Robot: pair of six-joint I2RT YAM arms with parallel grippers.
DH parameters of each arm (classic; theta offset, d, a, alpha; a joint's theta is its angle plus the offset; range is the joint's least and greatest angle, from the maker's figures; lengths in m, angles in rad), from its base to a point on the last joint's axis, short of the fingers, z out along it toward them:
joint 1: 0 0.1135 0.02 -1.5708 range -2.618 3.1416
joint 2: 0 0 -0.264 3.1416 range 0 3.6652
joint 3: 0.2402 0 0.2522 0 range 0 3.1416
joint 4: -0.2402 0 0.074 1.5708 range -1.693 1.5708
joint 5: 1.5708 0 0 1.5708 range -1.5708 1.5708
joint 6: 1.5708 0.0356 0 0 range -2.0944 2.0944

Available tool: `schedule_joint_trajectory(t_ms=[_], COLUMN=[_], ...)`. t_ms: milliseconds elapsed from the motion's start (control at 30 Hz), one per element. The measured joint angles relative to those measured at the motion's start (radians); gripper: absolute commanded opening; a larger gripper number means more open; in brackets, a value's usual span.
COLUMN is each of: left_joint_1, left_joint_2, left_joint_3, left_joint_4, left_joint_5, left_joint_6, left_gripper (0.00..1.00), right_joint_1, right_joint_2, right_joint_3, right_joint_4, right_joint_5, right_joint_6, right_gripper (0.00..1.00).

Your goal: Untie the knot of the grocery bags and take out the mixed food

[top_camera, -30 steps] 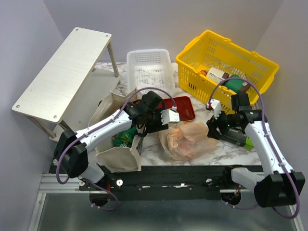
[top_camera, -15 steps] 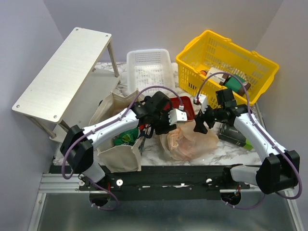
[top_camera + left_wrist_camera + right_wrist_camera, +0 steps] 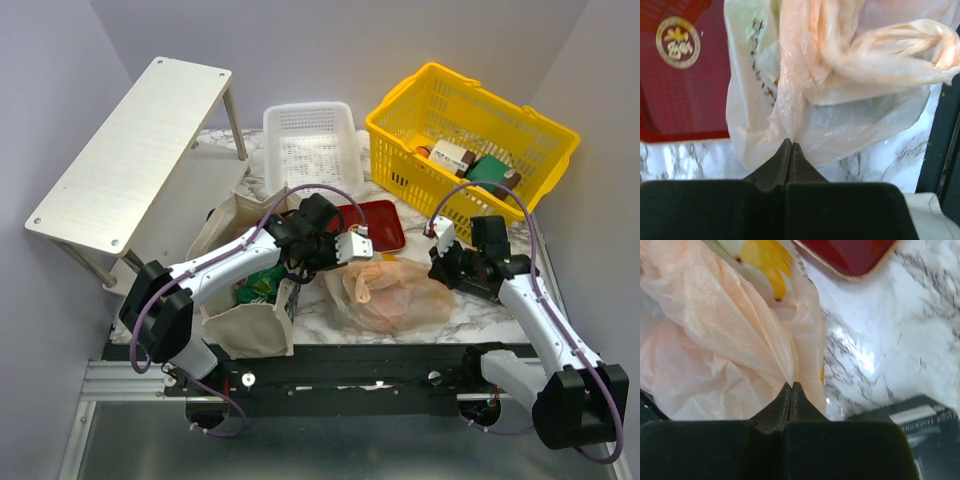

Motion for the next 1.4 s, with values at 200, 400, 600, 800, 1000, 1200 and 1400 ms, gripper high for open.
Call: schedule_joint_trajectory(t_ms=[200, 400, 600, 800, 1000, 1200, 1400], left_joint_1=[0.043, 0.044, 0.035, 0.022, 0.000, -0.019, 0.021], left_joint_2=[-0.057, -0.063, -0.067, 0.010, 0.119, 0.143, 0.077], left_joint_3=[-0.052, 0.020, 0.153, 0.180, 0.156, 0.150, 0.110], left_joint_4=[-0.012, -0.049, -0.018, 0.024, 0.003, -0.004, -0.004], left_joint_5=[-0.018, 0.008, 0.101, 0.169, 0.209, 0.216, 0.215], left_joint_6=[0.042, -0.030, -0.106, -0.163, -0.159, -0.143, -0.114], left_gripper=[0.45, 0.59, 0.58, 0.57, 0.22, 0.00, 0.00], right_joint_1=[-0.025, -0.027, 0.018, 0.055, 0.070, 0.071, -0.050], right_joint_2=[-0.057, -0.050, 0.045, 0.196, 0.214, 0.177, 0.114], right_joint_3=[-0.049, 0.137, 0.274, 0.251, 0.194, 0.154, 0.148], right_joint_4=[-0.039, -0.135, -0.125, -0.089, -0.054, -0.036, -0.047], right_joint_5=[0.016, -0.099, -0.196, -0.216, -0.225, -0.183, -0.139], right_joint_6=[-0.020, -0.035, -0.022, 0.066, 0.114, 0.129, 0.107], right_gripper=[0.52, 0.65, 0.67, 0.66, 0.42, 0.00, 0.00])
